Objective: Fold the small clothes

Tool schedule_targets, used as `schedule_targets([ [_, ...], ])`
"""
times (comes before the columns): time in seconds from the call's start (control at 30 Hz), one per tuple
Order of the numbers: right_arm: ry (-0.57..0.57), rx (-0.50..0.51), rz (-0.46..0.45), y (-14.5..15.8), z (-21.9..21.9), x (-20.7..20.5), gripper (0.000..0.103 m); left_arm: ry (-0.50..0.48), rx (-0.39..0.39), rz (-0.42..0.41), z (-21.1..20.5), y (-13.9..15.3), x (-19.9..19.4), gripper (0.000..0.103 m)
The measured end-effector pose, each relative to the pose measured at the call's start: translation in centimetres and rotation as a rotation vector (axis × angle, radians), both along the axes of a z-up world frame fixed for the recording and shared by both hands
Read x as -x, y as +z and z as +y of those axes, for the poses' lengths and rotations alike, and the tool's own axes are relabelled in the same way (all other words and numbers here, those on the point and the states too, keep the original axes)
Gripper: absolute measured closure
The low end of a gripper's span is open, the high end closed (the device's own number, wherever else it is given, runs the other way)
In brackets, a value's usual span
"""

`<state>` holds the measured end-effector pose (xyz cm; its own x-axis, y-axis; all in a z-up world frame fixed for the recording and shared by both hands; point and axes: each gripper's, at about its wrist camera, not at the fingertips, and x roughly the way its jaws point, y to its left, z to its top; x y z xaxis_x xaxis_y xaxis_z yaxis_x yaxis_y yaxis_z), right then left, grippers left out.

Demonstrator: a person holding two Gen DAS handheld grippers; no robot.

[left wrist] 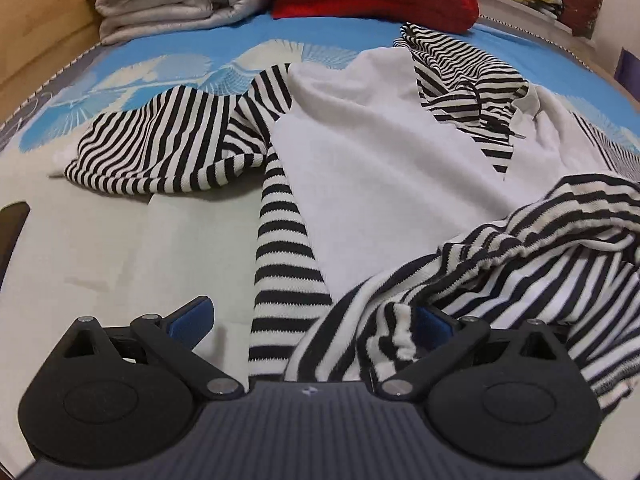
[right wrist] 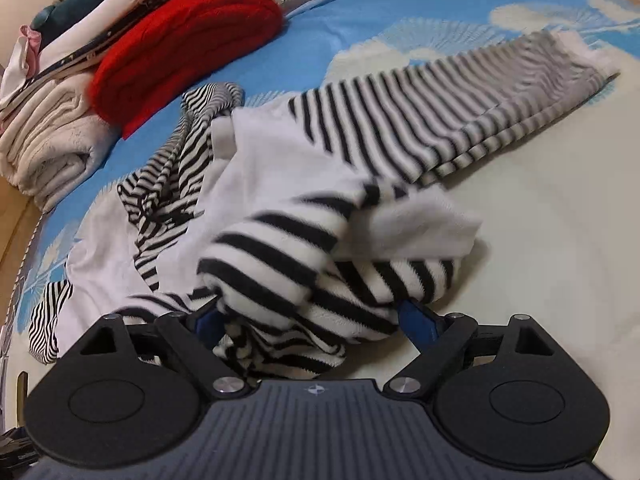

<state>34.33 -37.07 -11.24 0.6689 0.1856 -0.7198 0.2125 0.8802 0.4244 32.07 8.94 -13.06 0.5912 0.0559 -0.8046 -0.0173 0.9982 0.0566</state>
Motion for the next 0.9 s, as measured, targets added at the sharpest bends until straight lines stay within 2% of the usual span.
schedule_targets([
  [0.13, 0.093, -0.001, -0.045, 2.2, -0.3, 2.9, 0.011, 0.028, -0.023, 0.034, 0.1, -1.3, -0.7, 0.0],
  [0.17, 0.128, 0.02, -0.031, 2.2, -0.3, 3.6, 0.011, 0.035, -0.02, 0.038, 0.2, -1.5, -0.9, 0.0],
  [0.27, 0.289, 0.119, 0.093, 0.5, 0.7, 4.8, 0.012, 0.047, -0.015, 0.035, 0.4, -1.3, -1.1, 0.001],
  [0.33, 0.351, 0.215, 0.125, -1.0, 2.1, 4.7, 0.019, 0.051, -0.019, 0.034, 0.2, -1.3, -1.1, 0.001],
  [0.47, 0.36, 0.355, 0.086, -3.0, 4.9, 2.8, 0.037, 0.056, -0.013, 0.024, 0.0, -0.9, -1.0, 0.001],
  [0.5, 0.35, 0.402, 0.042, -2.9, 5.6, 2.5, 0.072, 0.057, -0.014, 0.022, 0.0, -0.9, -1.0, 0.001],
  [0.53, 0.352, 0.424, 0.005, -2.6, 6.1, 2.0, 0.101, 0.06, -0.014, 0.02, 0.1, -0.8, -1.0, 0.001],
  [0.6, 0.262, 0.343, -0.06, -0.8, 5.5, 1.1, 0.103, 0.073, -0.008, 0.015, 0.5, -0.7, -1.1, 0.001],
  [0.63, 0.217, 0.298, -0.131, 0.6, 4.9, 1.0, 0.103, 0.078, -0.004, 0.012, 0.7, -0.6, -1.1, 0.001],
  [0.7, 0.137, 0.268, -0.324, 3.4, 4.0, 1.5, 0.103, 0.091, 0.001, 0.008, 1.3, -0.4, -1.1, 0.001],
  [0.73, 0.1, 0.258, -0.385, 4.4, 3.6, 1.5, 0.103, 0.095, 0.006, 0.01, 1.5, -0.4, -1.2, 0.001],
  [0.8, 0.058, 0.218, -0.381, 4.5, 2.9, 0.6, 0.103, 0.094, 0.02, 0.019, 1.8, -0.4, -1.2, 0.001],
  [0.9, 0.046, 0.195, -0.264, 2.9, 2.7, -0.9, 0.103, 0.082, 0.019, 0.022, 2.1, -0.4, -1.1, 0.001],
])
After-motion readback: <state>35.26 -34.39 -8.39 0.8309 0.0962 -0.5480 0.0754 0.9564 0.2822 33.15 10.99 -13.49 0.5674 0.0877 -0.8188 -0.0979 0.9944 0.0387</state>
